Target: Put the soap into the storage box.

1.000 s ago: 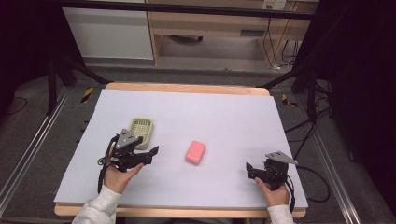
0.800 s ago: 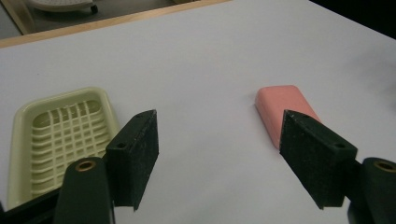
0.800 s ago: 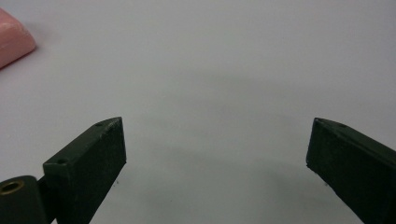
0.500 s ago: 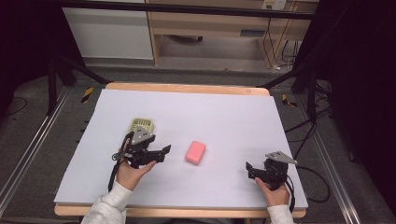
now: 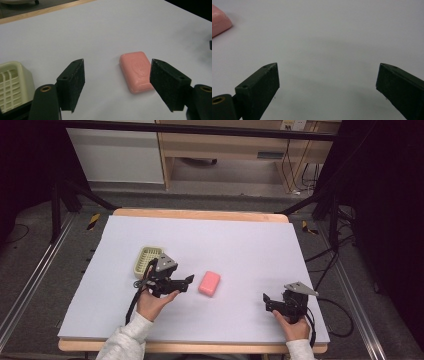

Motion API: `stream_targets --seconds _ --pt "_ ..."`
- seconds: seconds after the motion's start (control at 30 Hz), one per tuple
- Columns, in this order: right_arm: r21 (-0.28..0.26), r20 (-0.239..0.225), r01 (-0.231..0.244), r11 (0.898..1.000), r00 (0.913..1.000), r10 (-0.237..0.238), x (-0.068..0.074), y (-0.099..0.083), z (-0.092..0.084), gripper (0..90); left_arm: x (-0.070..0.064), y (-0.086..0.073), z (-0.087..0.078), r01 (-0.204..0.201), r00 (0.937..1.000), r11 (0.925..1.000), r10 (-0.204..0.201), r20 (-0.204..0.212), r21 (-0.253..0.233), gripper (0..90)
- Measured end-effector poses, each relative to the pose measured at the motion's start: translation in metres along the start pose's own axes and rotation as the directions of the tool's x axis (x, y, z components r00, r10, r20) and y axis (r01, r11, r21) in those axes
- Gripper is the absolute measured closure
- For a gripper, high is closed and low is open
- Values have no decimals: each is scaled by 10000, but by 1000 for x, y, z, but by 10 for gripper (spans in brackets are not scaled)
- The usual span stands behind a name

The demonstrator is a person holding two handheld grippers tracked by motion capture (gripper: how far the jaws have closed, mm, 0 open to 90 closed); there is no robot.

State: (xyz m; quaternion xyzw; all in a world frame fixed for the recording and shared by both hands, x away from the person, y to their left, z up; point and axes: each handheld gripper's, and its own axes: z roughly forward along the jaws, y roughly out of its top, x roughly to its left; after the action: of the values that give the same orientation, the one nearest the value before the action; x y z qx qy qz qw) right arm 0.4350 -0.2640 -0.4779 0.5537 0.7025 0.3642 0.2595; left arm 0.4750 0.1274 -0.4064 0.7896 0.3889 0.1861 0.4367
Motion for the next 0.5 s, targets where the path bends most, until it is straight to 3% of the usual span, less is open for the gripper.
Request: stream_targets --seconds 0.23,0.5 --pt "1 12 -19 10000 10000 19 0 0 0 51 -11 6 13 -250 9996 9994 248 95 248 280" --pt "-6 -12 -75 10000 10000 75 0 0 0 51 -17 6 26 -189 9997 9991 183 171 391 280"
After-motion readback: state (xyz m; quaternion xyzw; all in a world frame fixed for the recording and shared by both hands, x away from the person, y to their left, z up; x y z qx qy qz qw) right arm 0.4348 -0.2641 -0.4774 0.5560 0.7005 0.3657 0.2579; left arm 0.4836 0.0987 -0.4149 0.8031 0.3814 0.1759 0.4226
